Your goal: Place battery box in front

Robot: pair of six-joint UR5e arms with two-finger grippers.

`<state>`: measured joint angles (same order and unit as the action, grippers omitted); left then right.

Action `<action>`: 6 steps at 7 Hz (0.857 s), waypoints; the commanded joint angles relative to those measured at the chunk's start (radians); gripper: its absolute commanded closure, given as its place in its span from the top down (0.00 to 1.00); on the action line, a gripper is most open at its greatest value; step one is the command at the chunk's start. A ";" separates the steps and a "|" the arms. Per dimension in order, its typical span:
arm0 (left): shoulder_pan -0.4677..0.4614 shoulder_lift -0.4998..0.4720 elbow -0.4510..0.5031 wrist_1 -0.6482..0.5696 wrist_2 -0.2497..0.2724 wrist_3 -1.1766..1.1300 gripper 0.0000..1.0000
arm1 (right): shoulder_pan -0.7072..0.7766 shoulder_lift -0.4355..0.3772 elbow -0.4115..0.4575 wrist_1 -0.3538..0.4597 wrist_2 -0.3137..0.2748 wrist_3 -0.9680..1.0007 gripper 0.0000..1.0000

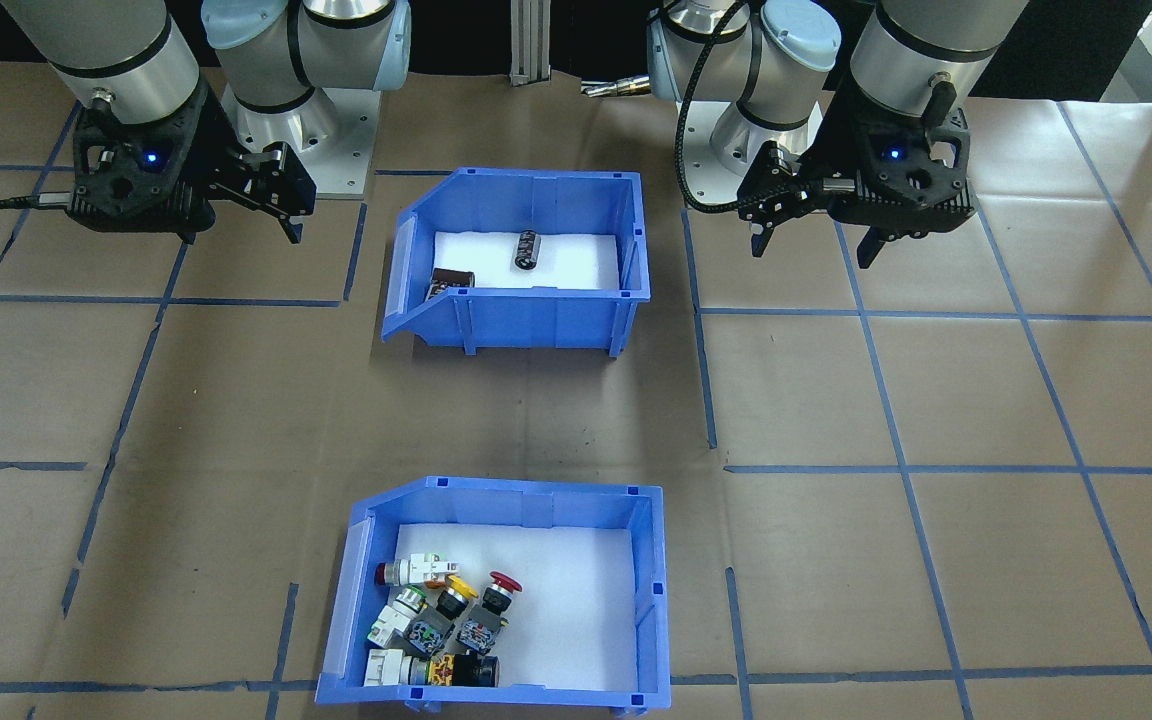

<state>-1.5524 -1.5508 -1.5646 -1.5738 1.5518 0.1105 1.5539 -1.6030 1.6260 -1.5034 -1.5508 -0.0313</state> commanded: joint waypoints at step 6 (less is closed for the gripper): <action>0.000 -0.026 0.018 0.006 0.004 0.008 0.99 | 0.000 0.006 -0.006 0.002 0.000 -0.013 1.00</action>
<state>-1.5524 -1.5634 -1.5594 -1.5692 1.5522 0.1116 1.5539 -1.5987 1.6258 -1.5019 -1.5506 -0.0418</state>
